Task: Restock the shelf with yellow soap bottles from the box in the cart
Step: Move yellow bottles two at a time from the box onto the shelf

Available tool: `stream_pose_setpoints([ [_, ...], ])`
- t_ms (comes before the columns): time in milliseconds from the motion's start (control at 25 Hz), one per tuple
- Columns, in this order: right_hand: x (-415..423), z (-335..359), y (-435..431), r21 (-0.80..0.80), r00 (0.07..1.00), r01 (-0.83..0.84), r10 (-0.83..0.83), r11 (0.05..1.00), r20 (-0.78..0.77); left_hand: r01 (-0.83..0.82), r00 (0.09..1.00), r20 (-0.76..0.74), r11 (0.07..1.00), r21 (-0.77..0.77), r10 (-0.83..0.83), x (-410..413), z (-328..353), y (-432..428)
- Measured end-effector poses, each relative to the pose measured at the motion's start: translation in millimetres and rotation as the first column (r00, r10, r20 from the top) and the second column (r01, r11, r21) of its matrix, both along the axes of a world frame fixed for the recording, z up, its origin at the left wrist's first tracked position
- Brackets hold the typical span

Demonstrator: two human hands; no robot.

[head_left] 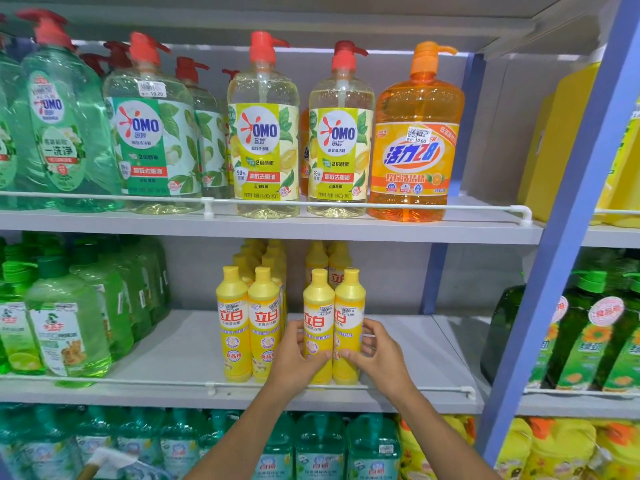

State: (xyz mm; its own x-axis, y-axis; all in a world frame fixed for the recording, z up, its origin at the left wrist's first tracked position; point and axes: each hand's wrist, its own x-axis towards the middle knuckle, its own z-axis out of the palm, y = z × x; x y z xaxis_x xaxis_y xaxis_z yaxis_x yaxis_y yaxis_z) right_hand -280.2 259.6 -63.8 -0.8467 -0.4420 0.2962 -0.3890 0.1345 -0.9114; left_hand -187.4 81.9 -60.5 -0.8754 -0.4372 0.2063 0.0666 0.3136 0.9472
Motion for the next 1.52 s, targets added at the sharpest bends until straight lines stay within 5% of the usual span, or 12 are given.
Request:
stream_pose_setpoints([
  [240, -5.6, 1.5, 12.8, 0.037, 0.983, -0.180, 0.178, 0.983, 0.044, -0.020, 0.998, 0.058, 0.994, -0.111, 0.026, -3.5, -2.5, -2.9],
  [1120, -21.8, -25.1, -36.3, 0.259, 0.976, 0.220, -0.209, 0.941, -0.068, -0.262, 0.964, 0.004, 0.956, -0.132, 0.265, -45.3, -22.1, 1.7],
  [1520, -59.0, -29.5, -69.0, 0.191, 0.941, 0.337, -0.323, 0.922, -0.098, -0.383, 0.923, -0.002, 0.918, -0.103, 0.385, -93.6, -36.3, -10.4],
])
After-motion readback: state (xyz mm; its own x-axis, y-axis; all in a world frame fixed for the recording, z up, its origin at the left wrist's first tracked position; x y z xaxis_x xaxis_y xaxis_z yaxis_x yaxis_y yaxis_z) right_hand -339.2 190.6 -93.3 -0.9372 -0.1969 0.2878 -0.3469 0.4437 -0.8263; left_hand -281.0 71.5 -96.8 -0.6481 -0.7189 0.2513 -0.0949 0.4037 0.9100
